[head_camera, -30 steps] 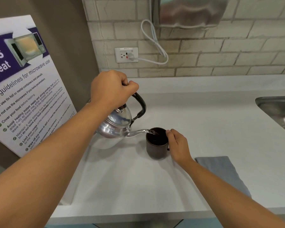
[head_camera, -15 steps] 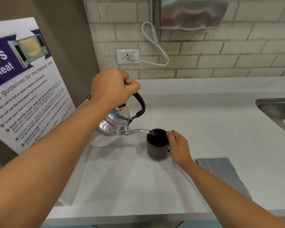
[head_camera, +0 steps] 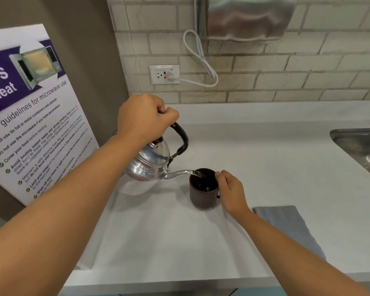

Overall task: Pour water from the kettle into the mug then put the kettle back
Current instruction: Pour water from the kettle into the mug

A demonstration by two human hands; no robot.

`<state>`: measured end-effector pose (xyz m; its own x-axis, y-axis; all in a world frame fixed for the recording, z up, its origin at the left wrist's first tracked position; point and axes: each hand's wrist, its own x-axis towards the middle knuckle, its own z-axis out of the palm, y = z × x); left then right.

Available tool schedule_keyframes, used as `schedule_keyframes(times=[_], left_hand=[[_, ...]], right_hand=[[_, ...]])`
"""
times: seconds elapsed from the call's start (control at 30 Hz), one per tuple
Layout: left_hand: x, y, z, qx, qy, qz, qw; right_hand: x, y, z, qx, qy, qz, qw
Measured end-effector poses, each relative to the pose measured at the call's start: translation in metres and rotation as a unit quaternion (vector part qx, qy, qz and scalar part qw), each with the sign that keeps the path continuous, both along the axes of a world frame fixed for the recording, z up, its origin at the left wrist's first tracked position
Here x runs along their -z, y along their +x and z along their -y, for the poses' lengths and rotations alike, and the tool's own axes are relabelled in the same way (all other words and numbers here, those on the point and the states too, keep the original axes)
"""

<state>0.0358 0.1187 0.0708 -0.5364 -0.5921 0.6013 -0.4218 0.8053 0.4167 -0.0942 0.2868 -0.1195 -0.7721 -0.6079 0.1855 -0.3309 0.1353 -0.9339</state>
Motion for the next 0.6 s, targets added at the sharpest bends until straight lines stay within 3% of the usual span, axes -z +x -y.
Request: schedule_keyframes(times=[0.6], left_hand=[[0.021,0.007,0.028,0.011,0.163,-0.128,0.978]], right_hand=[[0.0,-0.001,-0.002,-0.014,-0.005,0.005,1.0]])
